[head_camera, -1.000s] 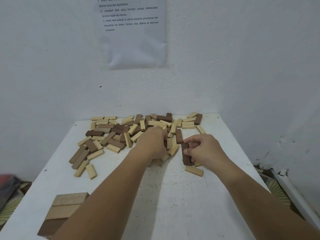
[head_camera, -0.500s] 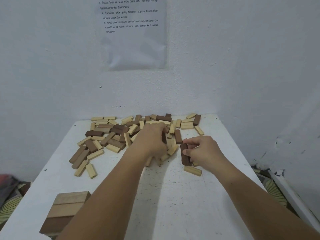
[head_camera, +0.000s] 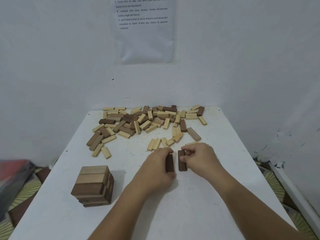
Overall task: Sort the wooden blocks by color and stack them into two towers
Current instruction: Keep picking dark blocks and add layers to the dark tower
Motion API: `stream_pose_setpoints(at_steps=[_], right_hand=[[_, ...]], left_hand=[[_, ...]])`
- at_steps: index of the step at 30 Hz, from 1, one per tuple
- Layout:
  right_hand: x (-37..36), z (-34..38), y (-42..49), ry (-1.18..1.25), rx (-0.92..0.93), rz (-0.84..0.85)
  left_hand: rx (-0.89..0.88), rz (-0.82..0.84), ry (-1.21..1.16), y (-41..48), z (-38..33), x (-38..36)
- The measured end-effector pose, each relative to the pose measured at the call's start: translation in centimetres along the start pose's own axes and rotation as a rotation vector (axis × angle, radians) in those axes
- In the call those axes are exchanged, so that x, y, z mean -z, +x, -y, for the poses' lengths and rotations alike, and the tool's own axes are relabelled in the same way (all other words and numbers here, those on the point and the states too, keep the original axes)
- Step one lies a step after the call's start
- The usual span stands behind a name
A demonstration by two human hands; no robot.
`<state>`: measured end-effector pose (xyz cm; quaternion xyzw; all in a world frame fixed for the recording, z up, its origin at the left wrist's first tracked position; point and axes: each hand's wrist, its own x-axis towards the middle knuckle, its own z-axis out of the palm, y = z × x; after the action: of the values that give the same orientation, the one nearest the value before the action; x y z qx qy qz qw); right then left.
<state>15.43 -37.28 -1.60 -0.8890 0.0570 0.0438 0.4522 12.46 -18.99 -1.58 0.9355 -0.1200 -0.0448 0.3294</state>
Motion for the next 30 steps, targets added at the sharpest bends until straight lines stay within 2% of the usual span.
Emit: stream_pose_setpoints(at_steps=[6, 9, 15, 21, 27, 30], right_hand=[[-0.5, 0.2, -0.5, -0.104, 0.071, -0.001], [0.3, 0.6, 0.2, -0.169, 0.111, -0.074], [1.8, 0.9, 6.6, -0.199, 0.08, -0.215], [0.7, 1.8, 12.2, -0.356, 0.041, -0.195], [-0.1, 2.8, 13.5, -0.433, 0.008, -0.132], [0.0, 3.0, 13.1, -0.451, 0.019, -0.175]], left_hand=[[-0.003, -0.001, -0.017, -0.6, 0.0, 0.2], [-0.006, 0.009, -0.059, -0.6, 0.1, -0.1], [0.034, -0.003, -0.194, 0.1, 0.3, -0.6], [0.038, 0.002, -0.232, 0.6, 0.9, -0.8], [0.027, -0.013, -0.194, 0.6, 1.0, -1.1], [0.024, -0.024, -0.193, 0.6, 1.1, -1.3]])
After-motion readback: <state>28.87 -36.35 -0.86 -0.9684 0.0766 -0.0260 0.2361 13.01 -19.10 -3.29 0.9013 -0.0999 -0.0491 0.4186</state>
